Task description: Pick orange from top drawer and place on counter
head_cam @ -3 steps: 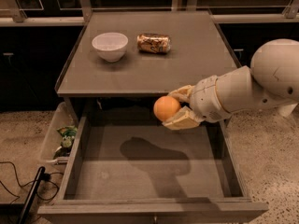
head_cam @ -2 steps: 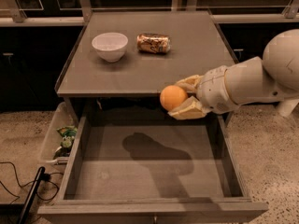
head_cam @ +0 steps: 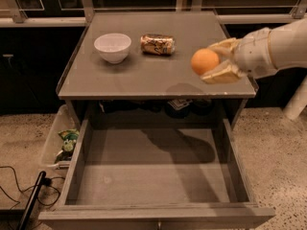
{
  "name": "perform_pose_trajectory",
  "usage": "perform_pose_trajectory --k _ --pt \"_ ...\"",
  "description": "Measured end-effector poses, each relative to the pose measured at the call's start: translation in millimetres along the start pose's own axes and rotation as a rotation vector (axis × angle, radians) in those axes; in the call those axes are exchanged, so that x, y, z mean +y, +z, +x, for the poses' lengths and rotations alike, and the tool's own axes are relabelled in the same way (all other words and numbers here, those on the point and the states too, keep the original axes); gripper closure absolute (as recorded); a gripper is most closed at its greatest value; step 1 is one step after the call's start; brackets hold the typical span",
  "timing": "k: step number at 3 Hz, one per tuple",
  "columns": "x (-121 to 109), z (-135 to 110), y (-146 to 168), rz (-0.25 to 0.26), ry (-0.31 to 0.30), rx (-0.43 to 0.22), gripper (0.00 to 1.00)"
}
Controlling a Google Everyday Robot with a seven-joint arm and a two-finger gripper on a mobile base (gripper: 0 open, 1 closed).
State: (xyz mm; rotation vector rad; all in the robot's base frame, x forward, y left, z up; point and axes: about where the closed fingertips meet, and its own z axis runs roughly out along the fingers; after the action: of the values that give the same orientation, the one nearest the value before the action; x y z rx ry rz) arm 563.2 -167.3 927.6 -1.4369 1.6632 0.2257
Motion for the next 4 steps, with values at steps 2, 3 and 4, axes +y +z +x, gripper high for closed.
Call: perform_pose_trajectory --k 2,3,4 --pt "-99 12 21 0.019 -0.023 -0.029 1.0" --pt "-133 23 36 0.047 -0.011 -0.008 1.0" --pt "-149 41 53 0.075 0.018 0.079 1.0"
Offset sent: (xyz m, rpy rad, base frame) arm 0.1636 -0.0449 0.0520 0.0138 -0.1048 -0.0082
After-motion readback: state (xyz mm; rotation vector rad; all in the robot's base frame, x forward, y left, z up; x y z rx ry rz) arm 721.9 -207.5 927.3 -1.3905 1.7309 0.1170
